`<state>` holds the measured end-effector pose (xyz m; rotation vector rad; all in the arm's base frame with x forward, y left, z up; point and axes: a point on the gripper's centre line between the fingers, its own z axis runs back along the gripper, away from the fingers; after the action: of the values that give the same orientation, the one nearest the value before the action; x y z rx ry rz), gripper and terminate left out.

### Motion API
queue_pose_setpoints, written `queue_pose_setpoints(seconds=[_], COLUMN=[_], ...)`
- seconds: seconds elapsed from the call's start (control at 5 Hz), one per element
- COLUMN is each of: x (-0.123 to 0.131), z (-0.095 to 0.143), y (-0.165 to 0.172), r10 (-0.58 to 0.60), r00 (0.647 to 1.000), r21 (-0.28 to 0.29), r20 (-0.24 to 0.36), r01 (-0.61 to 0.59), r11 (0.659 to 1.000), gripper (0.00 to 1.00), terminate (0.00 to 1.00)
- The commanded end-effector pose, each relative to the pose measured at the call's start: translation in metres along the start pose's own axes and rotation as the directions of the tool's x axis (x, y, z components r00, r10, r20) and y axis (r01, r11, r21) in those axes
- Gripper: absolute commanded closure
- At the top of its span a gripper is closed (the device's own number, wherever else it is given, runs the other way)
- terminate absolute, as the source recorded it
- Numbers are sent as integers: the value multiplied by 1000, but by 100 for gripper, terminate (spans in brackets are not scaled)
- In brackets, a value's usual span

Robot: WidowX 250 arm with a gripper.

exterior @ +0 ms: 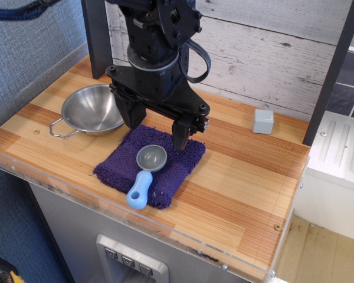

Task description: Place the white cube directly right of the purple cloth.

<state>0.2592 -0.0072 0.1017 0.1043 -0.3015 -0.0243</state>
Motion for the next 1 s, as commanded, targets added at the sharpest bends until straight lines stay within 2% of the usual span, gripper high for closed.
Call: queue_pose_setpoints(seconds=[0.0,0.4,0.6,0.8], x=[0,29,51,68], z=[0,-12,-21,-35], y=[0,-21,-39,-56], r10=[0,74,73,69], r00=[1000,997,997,995], r21=[0,-48,-36,-48], r20=[0,22,39,76], r01=[0,-73,-71,-66], r11=[1000,996,997,997], gripper=[0,0,0,0], terminate=[0,0,0,0])
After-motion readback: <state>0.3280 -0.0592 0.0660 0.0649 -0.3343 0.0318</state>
